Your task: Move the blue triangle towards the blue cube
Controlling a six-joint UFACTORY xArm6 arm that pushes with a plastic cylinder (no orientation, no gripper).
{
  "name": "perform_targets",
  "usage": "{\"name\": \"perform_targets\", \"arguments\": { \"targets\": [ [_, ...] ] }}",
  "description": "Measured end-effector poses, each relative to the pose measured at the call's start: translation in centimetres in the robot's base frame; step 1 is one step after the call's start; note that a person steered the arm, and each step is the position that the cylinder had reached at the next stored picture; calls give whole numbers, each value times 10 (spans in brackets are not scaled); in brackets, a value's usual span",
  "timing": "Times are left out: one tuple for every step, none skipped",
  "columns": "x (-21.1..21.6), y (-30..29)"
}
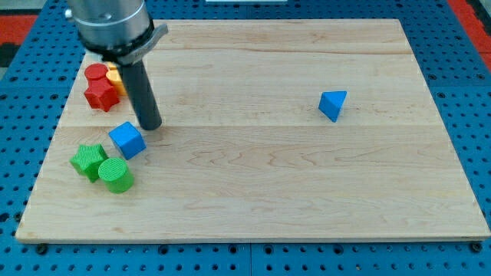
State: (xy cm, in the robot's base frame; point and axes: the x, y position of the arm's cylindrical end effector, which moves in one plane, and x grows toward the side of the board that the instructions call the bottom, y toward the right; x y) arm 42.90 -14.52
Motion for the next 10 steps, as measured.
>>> {"name": "perform_targets", "arguments": {
  "targets": [
    [37, -9],
    [45, 14],
    [59, 134],
    [70, 249],
    [36, 354],
    [-43, 314],
    [-43, 188],
    [-52, 191],
    [-59, 261],
    [-22, 200]
  ]
}}
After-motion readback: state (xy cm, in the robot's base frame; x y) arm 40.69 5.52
